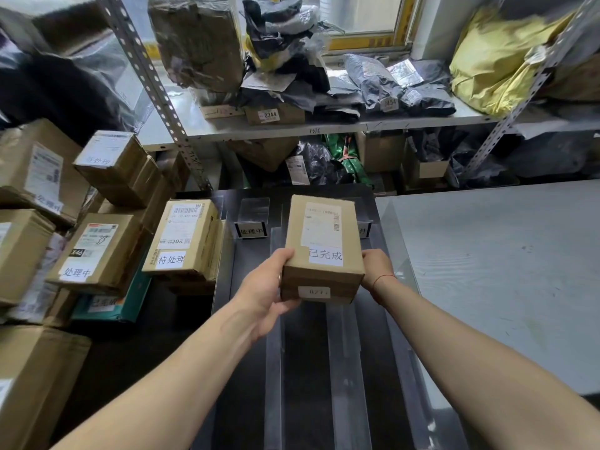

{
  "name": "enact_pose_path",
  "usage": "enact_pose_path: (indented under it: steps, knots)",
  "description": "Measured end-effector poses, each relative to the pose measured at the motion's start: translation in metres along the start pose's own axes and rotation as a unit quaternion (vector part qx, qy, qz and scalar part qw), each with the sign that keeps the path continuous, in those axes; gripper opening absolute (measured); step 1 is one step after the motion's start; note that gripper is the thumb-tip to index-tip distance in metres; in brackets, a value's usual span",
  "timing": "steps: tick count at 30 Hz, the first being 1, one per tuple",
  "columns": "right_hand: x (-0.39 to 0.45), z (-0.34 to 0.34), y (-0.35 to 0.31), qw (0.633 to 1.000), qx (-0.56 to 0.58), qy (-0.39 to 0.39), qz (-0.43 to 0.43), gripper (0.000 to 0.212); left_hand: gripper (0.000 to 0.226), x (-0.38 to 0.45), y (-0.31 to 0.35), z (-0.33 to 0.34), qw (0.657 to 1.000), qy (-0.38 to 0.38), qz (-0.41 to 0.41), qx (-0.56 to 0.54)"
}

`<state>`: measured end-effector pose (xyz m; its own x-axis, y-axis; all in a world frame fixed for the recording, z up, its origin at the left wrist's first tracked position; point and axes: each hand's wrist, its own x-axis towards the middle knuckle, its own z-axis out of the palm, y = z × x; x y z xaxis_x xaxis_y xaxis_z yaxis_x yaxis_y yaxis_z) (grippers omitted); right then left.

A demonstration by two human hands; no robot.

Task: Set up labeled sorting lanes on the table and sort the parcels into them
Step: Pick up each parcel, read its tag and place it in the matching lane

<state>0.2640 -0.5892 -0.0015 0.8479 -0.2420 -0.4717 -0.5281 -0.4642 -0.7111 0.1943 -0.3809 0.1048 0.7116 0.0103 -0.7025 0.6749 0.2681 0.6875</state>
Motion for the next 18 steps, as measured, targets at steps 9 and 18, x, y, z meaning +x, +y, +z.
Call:
enact_pose_path:
  steps: [9,18]
  knots:
    - [-0.006,0.001,-0.004,1.0,-0.02,0.009,-0.001,0.042,0.06,0.008,-0.015,0.016,0.998,-0.021,0.026,-0.052]
    - [-0.004,0.006,-0.002,1.0,-0.013,0.008,-0.014,0.043,0.074,0.012,-0.044,0.02,0.978,0.046,0.018,-0.204]
